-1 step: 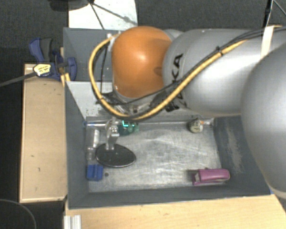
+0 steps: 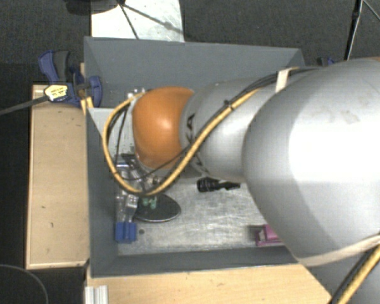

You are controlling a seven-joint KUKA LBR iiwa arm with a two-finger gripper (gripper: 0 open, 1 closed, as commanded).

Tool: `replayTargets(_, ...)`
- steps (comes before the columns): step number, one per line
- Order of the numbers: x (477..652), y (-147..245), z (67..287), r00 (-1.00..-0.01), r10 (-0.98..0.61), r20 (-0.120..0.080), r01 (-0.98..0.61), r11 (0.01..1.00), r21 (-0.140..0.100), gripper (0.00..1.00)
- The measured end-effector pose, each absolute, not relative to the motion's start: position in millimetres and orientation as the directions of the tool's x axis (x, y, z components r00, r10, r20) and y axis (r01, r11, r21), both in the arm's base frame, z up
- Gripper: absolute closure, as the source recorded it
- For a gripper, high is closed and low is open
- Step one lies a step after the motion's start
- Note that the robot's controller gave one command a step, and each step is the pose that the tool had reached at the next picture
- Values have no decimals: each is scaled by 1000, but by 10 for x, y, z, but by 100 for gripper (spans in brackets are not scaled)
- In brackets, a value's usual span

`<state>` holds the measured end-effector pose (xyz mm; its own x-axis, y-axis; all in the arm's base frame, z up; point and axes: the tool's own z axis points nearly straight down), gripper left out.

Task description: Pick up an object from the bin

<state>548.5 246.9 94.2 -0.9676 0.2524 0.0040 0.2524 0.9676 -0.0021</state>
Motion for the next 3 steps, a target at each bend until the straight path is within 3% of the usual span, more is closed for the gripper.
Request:
replayTargets(1,5502,2460,970,-966,257,1,257,966,-1,100)
replayTargets(2,5456,2331,2085,-970,243,-8,242,970,6,100)
replayTargets(3,5441,2329,2035,-970,245,-1,245,970,2,0)
